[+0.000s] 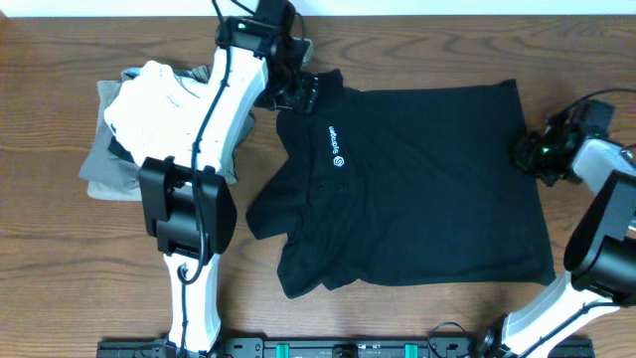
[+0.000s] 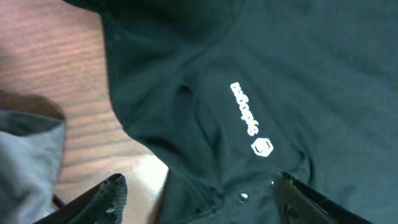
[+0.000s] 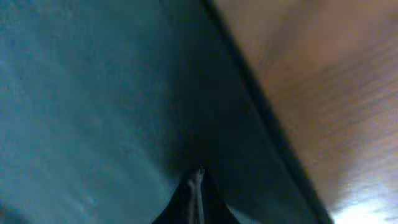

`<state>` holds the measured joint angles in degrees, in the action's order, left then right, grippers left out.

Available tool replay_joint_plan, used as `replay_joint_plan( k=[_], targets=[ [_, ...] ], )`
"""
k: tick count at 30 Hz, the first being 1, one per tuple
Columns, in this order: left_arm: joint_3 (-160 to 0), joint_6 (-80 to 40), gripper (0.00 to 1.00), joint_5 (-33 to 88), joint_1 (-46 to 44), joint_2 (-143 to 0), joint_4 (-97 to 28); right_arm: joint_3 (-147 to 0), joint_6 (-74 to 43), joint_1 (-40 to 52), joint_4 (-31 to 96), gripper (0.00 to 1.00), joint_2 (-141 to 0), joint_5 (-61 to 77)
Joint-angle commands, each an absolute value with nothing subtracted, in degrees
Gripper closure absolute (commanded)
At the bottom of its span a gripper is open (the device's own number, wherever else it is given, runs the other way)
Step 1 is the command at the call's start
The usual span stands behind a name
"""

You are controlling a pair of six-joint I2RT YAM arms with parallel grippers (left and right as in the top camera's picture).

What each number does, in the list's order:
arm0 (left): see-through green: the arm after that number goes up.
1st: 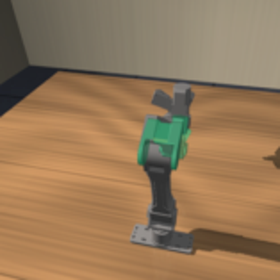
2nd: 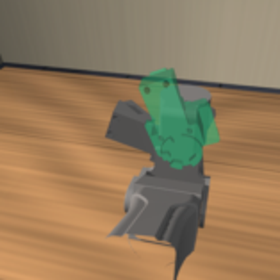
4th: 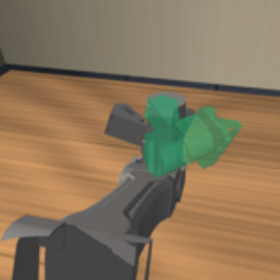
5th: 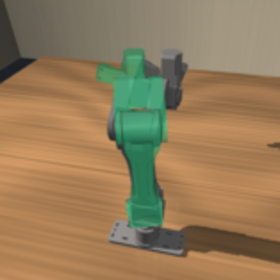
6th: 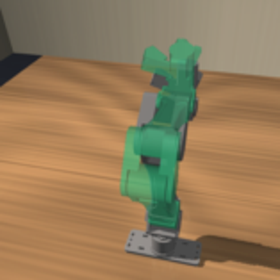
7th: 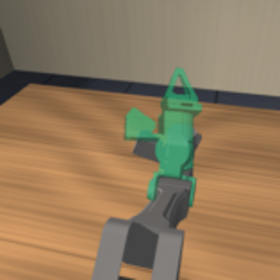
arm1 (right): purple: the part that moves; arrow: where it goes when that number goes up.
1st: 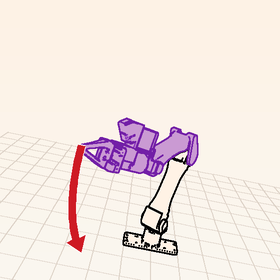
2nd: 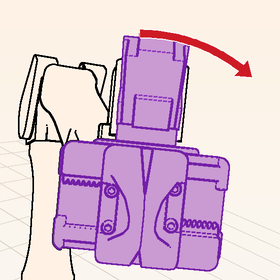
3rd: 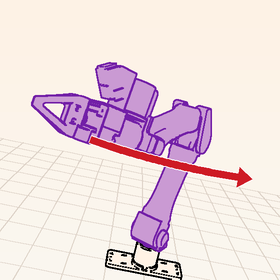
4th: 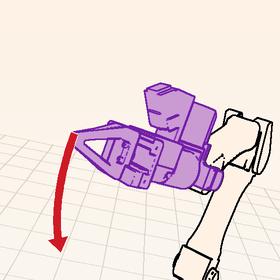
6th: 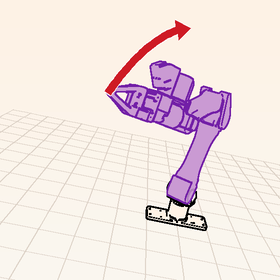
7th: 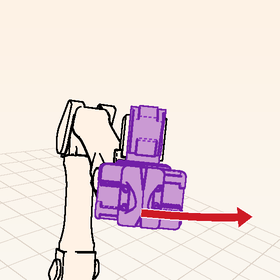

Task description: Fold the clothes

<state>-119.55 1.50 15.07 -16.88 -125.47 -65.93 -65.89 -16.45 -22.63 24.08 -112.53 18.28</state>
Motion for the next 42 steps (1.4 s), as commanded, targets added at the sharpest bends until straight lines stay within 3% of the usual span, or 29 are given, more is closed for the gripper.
replay_joint_plan(
  k=[1,9,17,27,33,39,42],
  targets=[
    [-119.2,1.5,0.23,15.4,-16.6,-123.5,-67.2,-63.3,-21.8,-21.8,23.2,0.99,-114.4,11.5],
    [-119.2,1.5,0.17,15.4,-16.6,-123.5,-69.3,-63.5,-22.3,-25.5,23.4,0.99,-114.4,-6.9],
    [-118.6,1.5,0.14,15.4,-16.6,-124.0,-69.3,-64.6,-22.2,-33.5,24.8,0.99,-114.4,-0.1],
    [-108.4,5.0,0.17,16.0,-20.2,-124.7,-60.2,-66.1,-21.6,-34.2,26.8,0.99,-114.3,3.3],
    [-100.9,9.3,0.31,15.3,-24.0,-124.7,-54.8,-66.1,-21.6,-34.2,27.3,0.99,-114.3,3.3],
    [-96.3,9.7,0.32,12.6,-26.2,-124.7,-50.8,-66.1,-21.6,-34.2,27.9,0.99,-114.3,3.3],
    [-94.6,9.6,0.42,12.6,-26.8,-124.7,-47.8,-66.1,-21.6,-34.2,28.1,0.98,-114.3,3.3]
  ],
)
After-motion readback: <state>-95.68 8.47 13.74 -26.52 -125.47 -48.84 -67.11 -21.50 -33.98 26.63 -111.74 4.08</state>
